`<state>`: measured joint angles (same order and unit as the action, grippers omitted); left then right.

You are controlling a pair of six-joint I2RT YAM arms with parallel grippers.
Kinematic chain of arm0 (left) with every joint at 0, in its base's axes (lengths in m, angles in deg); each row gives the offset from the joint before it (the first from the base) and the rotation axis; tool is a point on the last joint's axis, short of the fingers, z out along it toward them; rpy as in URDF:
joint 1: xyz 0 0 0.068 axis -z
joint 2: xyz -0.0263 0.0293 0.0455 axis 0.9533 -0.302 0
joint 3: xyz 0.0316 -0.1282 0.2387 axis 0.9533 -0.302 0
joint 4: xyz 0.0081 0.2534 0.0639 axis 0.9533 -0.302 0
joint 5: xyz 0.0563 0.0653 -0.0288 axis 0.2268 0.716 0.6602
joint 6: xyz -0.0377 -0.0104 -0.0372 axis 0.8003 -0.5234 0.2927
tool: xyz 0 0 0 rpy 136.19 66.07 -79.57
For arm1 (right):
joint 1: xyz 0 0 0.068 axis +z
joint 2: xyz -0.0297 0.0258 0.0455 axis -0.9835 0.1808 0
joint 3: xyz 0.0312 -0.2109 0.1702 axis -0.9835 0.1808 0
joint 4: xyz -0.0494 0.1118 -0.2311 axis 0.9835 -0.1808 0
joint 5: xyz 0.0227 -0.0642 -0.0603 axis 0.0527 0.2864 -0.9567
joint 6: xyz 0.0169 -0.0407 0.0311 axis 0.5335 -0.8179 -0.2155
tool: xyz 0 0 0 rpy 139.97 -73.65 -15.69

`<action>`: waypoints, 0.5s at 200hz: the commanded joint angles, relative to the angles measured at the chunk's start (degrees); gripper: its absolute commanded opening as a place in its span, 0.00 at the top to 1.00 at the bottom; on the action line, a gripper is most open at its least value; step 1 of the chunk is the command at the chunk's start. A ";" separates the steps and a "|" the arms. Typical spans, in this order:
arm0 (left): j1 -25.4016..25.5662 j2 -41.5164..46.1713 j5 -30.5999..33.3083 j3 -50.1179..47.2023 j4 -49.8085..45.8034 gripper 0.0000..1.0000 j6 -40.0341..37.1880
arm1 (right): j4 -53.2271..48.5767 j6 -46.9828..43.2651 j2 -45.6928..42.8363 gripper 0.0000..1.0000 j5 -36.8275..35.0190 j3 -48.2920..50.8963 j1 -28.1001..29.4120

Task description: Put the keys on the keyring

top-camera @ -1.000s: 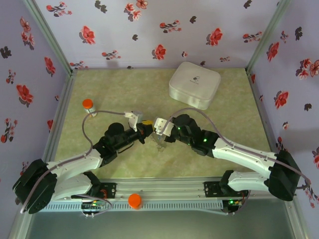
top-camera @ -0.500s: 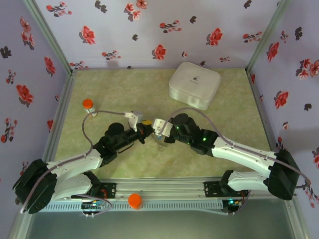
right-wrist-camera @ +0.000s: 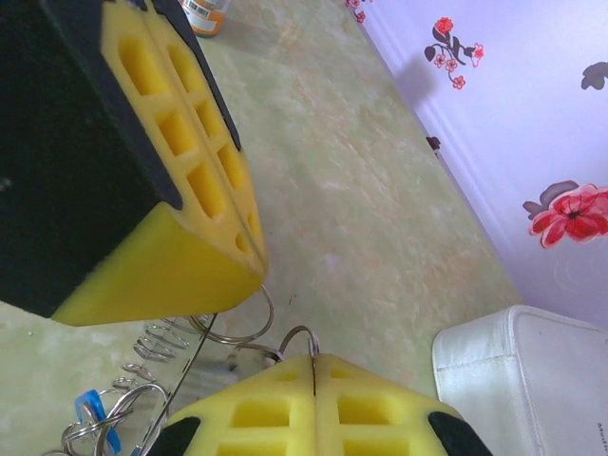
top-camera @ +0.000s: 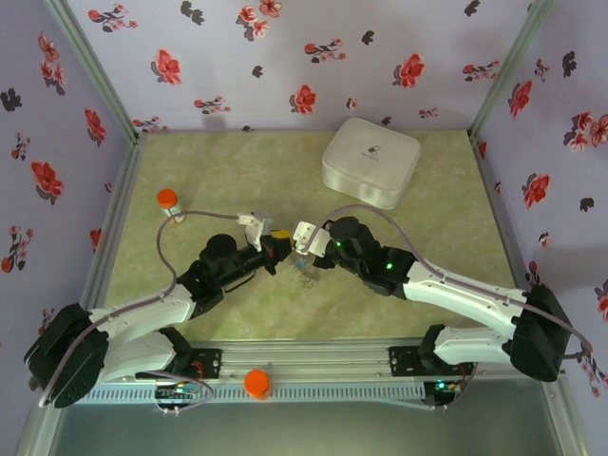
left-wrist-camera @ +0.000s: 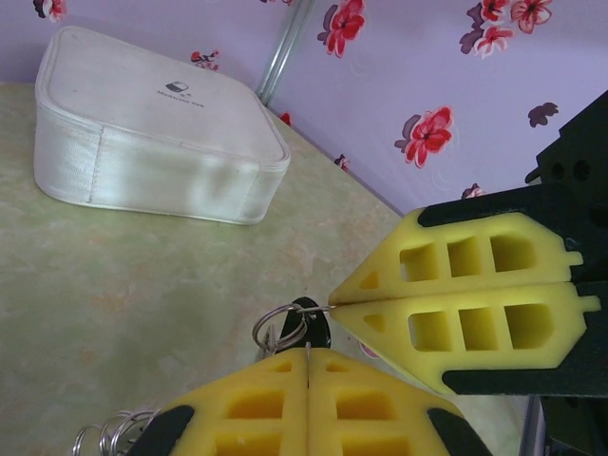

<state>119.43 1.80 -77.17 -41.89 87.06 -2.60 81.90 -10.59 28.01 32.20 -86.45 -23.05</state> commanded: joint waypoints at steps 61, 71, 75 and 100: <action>0.28 -0.07 -0.90 2.14 2.55 1.00 -0.81 | 0.81 1.41 -0.35 1.00 5.94 -0.54 0.58; 0.28 0.01 -0.92 2.16 2.45 1.00 -0.83 | 0.75 1.34 -0.39 1.00 6.02 -0.39 0.44; 0.28 0.10 -0.94 2.16 2.45 1.00 -0.82 | 0.75 1.36 -0.33 1.00 6.03 -0.41 0.47; 0.28 -0.29 -1.20 2.25 2.93 1.00 -0.81 | -0.17 0.75 0.21 1.00 5.75 -0.92 0.47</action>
<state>119.43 1.80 -77.61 -41.89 87.03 -2.60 82.23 -10.28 28.01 36.16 -86.45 -22.96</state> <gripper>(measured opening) 0.043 0.048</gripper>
